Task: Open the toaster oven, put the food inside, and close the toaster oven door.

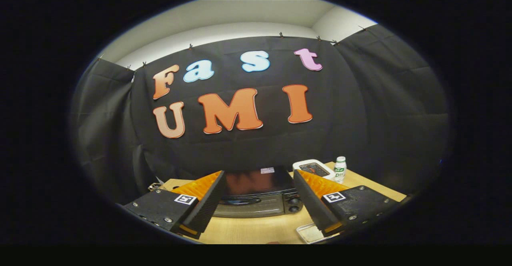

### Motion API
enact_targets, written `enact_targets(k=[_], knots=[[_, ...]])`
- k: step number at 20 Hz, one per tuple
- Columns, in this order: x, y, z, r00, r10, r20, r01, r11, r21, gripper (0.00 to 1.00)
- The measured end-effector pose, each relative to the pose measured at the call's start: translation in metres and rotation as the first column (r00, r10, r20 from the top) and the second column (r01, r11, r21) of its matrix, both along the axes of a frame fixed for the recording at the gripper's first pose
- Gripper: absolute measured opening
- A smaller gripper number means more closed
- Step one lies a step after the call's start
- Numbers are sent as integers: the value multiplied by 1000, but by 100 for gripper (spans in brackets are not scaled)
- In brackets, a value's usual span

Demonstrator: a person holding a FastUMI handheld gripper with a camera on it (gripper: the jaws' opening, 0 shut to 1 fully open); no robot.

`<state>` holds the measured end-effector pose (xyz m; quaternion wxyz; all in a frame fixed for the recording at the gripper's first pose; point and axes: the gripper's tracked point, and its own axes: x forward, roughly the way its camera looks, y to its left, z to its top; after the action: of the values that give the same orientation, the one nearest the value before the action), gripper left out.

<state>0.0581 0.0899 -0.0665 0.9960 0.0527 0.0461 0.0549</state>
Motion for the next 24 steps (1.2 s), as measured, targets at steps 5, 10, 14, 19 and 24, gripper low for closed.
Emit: enact_targets(k=[5, 10, 14, 19, 24], knots=[[30, 44, -36, 998, 50, -32, -52, 996, -68, 99], [60, 63, -81, 995, 53, -81, -65, 985, -157, 99], [85, 69, -116, 991, 28, -133, -55, 977, -205, 99], [90, 75, -147, 978, 17, -208, -66, 970, -232, 100], [86, 78, -151, 975, 21, -223, -64, 980, -186, 99]])
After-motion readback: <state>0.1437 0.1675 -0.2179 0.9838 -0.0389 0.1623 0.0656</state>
